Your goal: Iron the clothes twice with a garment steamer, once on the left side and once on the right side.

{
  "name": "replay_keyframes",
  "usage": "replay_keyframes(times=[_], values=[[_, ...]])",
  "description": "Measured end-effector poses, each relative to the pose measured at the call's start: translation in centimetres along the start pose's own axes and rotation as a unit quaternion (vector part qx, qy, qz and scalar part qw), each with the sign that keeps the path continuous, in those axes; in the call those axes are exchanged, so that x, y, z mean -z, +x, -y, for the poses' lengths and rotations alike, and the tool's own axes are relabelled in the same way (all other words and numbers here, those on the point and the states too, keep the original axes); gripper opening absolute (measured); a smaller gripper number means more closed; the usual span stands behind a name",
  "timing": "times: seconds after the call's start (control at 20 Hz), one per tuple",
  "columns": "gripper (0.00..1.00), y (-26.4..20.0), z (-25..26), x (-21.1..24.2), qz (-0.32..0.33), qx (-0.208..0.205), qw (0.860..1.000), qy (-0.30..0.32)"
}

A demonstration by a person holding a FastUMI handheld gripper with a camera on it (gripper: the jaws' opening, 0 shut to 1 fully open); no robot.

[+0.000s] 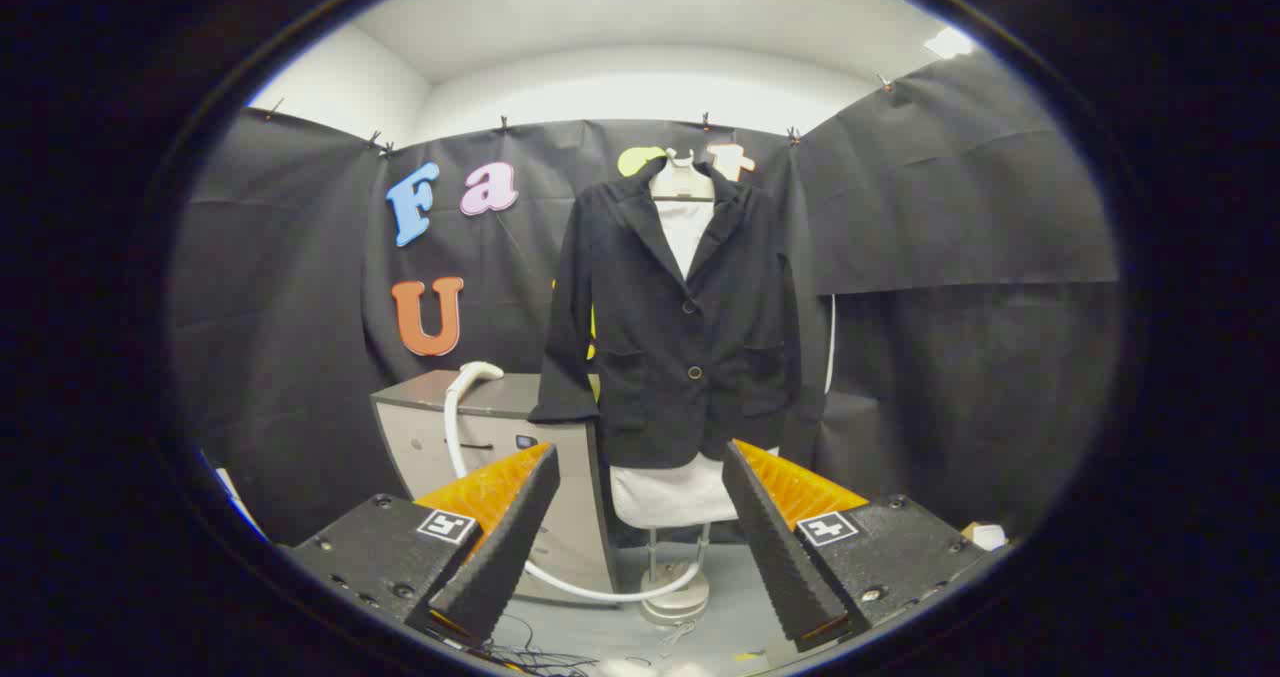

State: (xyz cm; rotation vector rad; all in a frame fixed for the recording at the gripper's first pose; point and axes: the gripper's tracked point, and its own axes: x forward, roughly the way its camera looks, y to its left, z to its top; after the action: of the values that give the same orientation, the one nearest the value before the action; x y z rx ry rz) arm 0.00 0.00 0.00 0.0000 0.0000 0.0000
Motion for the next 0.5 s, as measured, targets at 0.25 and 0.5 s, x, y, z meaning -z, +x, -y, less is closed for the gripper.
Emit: replay_keyframes(times=[0.25,0.5], values=[[1.0,-0.24,0.13,0.04,-0.01,-0.005,1.0,-0.001],[1.0,-0.25,0.19,-0.04,-0.02,-0.005,1.0,-0.002]])
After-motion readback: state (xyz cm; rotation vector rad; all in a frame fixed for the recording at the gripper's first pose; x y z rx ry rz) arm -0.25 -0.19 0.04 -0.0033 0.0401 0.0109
